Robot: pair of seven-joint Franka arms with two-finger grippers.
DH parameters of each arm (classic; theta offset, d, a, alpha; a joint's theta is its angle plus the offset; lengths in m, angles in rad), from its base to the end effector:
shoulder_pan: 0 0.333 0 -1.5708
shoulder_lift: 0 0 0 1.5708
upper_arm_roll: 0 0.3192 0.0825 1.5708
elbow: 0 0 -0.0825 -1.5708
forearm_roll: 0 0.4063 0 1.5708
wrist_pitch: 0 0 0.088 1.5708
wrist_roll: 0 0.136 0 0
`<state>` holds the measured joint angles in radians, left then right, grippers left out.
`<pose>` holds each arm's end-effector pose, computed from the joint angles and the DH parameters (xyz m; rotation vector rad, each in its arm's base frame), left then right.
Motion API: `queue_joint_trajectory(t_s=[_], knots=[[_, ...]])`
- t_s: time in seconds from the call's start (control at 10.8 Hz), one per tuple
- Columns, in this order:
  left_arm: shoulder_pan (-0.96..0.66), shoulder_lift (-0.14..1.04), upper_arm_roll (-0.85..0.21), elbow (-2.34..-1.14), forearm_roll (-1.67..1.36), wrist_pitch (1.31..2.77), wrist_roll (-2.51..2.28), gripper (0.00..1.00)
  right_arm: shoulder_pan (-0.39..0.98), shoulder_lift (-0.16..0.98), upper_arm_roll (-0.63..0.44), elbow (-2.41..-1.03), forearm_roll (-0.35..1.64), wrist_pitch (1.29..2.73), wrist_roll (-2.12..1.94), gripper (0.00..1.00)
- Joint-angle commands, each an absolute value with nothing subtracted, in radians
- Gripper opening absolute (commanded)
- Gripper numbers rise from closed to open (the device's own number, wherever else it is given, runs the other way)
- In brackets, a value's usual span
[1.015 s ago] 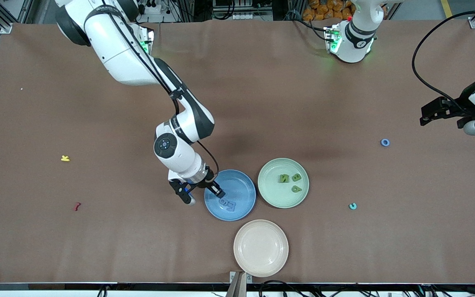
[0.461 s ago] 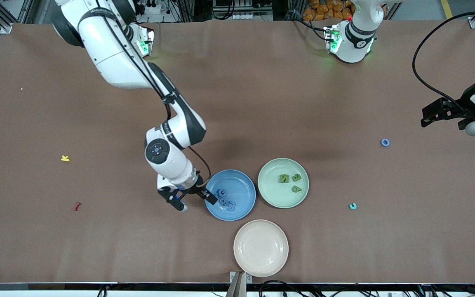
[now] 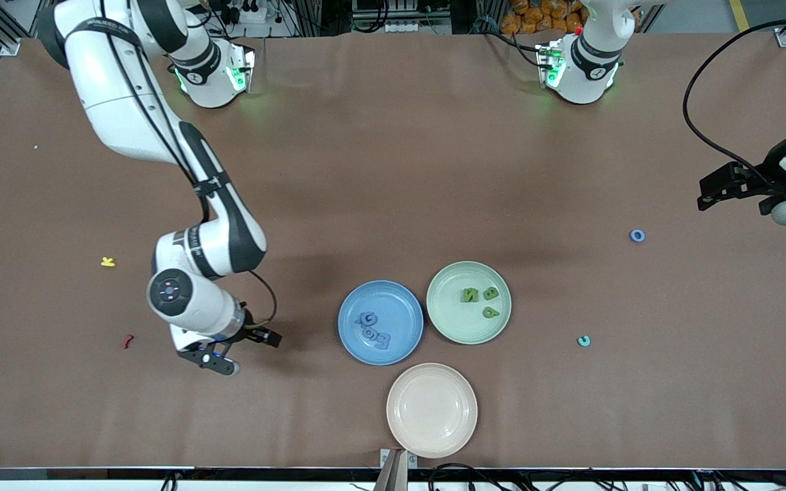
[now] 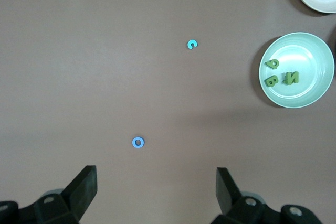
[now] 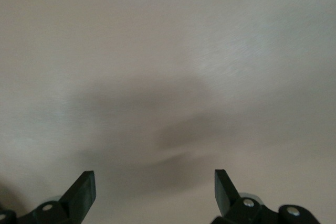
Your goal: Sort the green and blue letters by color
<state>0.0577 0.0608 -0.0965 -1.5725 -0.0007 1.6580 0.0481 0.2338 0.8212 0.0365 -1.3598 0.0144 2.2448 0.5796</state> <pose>0.6033 -0.0220 0.5699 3.1320 -0.1357 0.0392 0.7400 0.2004 0.1951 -3.0380 0.5065 -0.0661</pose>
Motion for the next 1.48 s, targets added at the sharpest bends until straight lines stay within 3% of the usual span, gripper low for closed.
queue_joint_trajectory(t_s=[0.0, 0.37, 0.74, 1.11, 1.38], knots=[[0.061, 0.066, -0.097, -1.557, -0.02, 1.658, 0.034, 1.0, 0.143, 0.657, 0.035, -1.572, -0.009, 2.249, 0.369, 1.0], [0.061, 0.066, -0.097, -1.557, -0.02, 1.658, 0.034, 1.0, 0.095, 0.36, 0.035, -1.958, -0.011, 2.341, 0.212, 1.0], [0.061, 0.066, -0.097, -1.557, -0.02, 1.658, 0.034, 1.0, 0.067, 0.146, 0.041, -2.164, -0.012, 2.335, 0.158, 1.0], [0.061, 0.066, -0.097, -1.557, -0.02, 1.658, 0.035, 1.0, 0.032, 0.063, 0.041, -2.168, -0.012, 2.281, 0.069, 1.0], [0.063, 0.067, -0.097, -1.557, -0.02, 1.658, 0.035, 1.0, 0.005, 0.048, 0.041, -2.004, -0.012, 2.136, 0.058, 1.0]])
